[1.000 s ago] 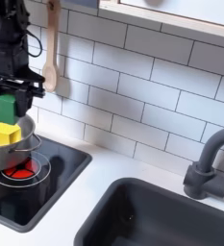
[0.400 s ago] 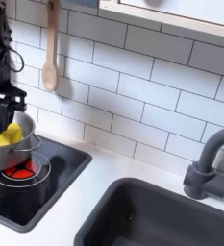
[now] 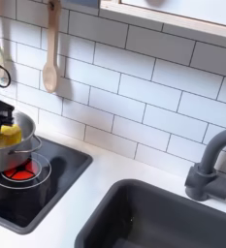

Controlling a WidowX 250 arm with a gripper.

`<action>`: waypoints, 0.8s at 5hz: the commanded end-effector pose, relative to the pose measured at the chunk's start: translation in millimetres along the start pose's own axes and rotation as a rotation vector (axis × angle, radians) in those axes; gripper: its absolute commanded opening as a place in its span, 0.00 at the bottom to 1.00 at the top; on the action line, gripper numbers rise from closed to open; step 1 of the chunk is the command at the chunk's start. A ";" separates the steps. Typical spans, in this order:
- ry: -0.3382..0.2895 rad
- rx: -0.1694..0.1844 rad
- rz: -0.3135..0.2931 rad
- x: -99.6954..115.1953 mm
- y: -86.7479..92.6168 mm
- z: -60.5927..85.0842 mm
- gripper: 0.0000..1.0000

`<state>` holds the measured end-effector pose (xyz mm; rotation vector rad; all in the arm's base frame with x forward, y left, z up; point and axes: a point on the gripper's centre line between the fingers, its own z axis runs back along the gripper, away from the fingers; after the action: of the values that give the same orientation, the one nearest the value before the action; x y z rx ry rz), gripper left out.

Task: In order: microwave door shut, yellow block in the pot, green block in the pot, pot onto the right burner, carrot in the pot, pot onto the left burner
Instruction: 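Put the green block in the pot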

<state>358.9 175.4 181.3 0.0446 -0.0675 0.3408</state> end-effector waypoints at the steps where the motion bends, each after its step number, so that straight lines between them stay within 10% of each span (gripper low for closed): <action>1: 0.027 0.004 0.137 -6.4 -0.2 -4.5 1.00; 4: 0.007 0.026 0.196 -4.5 -0.8 -5.5 1.00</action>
<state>356.7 173.0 173.8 0.0664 -0.0581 0.5251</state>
